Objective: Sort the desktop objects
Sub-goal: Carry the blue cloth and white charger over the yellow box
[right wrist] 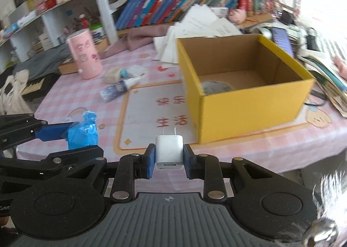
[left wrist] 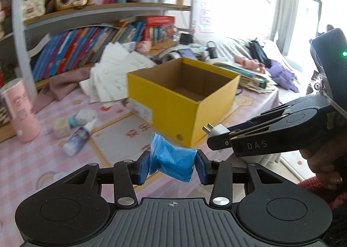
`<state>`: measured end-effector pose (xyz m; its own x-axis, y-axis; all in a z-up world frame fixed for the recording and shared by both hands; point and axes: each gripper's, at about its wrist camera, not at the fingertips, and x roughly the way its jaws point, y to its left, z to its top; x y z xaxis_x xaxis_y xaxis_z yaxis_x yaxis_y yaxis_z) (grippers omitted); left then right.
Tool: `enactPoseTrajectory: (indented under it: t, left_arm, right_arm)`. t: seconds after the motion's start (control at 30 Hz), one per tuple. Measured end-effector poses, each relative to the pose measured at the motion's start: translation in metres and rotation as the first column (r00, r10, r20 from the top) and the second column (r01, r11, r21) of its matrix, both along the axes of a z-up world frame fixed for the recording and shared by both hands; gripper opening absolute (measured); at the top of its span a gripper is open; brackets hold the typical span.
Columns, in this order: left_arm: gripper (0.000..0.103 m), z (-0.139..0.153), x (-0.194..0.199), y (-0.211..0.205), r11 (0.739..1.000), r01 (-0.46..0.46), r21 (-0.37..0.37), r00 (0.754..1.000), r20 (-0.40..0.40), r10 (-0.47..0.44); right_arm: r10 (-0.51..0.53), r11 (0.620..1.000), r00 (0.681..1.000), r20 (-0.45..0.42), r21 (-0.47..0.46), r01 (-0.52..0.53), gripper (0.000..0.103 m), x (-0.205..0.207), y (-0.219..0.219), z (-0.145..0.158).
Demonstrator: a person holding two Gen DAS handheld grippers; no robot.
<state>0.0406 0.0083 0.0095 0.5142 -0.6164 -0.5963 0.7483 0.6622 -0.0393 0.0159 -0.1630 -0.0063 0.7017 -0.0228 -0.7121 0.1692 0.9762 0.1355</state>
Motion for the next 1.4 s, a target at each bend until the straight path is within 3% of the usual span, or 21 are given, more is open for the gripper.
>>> enactPoseTrajectory:
  t: [0.3,0.7,1.1,1.4]
  left_arm:
    - [0.042,0.007,0.006,-0.045,0.992,0.124,0.007,0.991,0.056,-0.124]
    - [0.042,0.018,0.036,-0.084,0.991,0.136,-0.017,0.983,0.127,-0.133]
    - [0.042,0.015,0.085,-0.136,0.999,0.053,-0.006,0.992,0.113,-0.052]
    - [0.042,-0.002,0.122,-0.177,0.996,-0.064,0.063,0.996,0.065,0.059]
  right_arm:
    - [-0.145,0.989,0.989,0.031,0.005,0.145,0.025,-0.021,-0.044,0.006]
    - [-0.238,0.970,0.965,0.109,-0.022,0.242,0.025,-0.014,-0.096,0.017]
    - [-0.104,0.991,0.984,0.145,-0.067,0.115,0.025,0.055,-0.152,0.026]
    - [0.066,0.995,0.998,0.024,-0.082,-0.064,0.025,0.114,-0.191,0.005]
